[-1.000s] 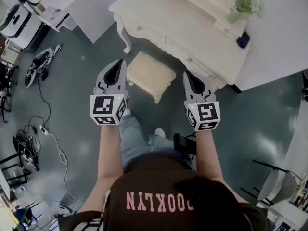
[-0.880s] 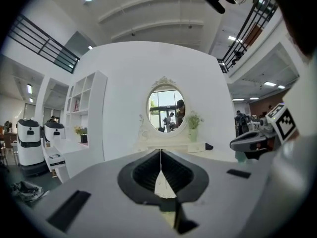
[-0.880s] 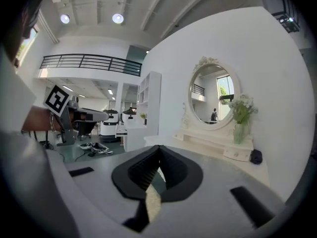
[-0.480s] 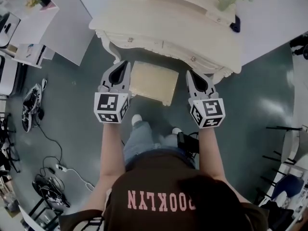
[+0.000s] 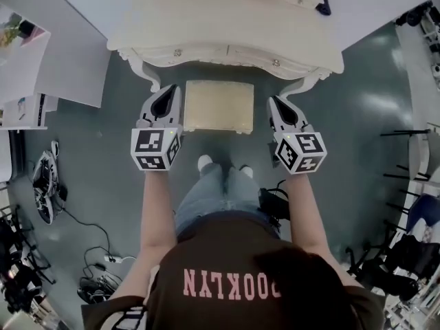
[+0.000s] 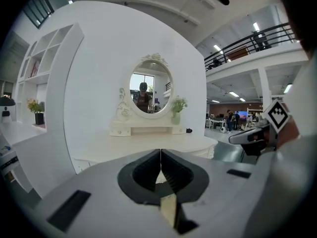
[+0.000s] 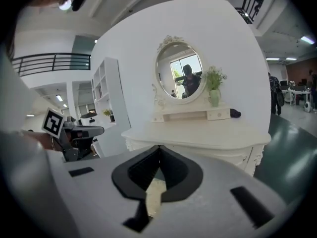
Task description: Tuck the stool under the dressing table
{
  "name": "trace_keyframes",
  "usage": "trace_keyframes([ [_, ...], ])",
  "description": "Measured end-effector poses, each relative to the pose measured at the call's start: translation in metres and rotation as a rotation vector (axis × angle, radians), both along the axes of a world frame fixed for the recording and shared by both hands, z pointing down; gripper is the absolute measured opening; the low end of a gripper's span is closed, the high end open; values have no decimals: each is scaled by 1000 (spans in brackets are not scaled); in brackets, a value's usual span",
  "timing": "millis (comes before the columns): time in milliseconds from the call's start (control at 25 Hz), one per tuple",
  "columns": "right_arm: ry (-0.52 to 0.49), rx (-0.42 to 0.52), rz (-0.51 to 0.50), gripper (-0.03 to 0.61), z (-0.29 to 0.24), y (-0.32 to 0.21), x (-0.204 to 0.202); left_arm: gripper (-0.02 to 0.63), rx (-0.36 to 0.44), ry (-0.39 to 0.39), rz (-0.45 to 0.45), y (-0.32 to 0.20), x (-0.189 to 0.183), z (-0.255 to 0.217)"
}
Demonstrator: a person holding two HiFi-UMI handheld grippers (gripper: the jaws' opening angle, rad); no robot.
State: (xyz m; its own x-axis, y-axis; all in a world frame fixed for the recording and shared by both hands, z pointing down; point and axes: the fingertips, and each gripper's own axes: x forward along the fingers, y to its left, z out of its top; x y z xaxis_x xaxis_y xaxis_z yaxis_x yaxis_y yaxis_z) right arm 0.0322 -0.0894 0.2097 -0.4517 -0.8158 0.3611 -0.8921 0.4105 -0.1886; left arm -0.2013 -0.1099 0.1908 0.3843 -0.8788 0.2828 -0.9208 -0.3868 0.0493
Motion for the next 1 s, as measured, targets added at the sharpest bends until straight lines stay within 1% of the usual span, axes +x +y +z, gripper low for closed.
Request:
trace_keyframes([
  [240, 138, -11, -84, 0, 24, 13, -5, 5, -38, -1, 27, 9, 2, 22],
  [320, 166, -29, -96, -1, 35, 18, -4, 5, -60, -12, 33, 17, 4, 33],
  [400, 164, -56, -89, -1, 48, 24, -1, 5, -77, -21, 32, 24, 6, 44],
  [600, 115, -114, -67, 0, 88, 46, 11, 5, -113, -34, 16, 38, 9, 73],
  [760, 118, -157, -70, 0, 126, 64, 18, 6, -170, -57, 12, 53, 10, 111],
  [880, 119, -181, -82, 0, 153, 73, 20, 6, -208, -49, -7, 63, 9, 142],
  [920, 119, -190, -85, 5, 163, 77, 20, 6, -226, -44, -11, 67, 9, 154],
  [960, 118, -201, -89, 25, 174, 80, 21, 6, -247, -40, -14, 72, 10, 167],
  [1000, 118, -211, -91, 60, 185, 84, 22, 6, -270, -35, -17, 76, 11, 180],
])
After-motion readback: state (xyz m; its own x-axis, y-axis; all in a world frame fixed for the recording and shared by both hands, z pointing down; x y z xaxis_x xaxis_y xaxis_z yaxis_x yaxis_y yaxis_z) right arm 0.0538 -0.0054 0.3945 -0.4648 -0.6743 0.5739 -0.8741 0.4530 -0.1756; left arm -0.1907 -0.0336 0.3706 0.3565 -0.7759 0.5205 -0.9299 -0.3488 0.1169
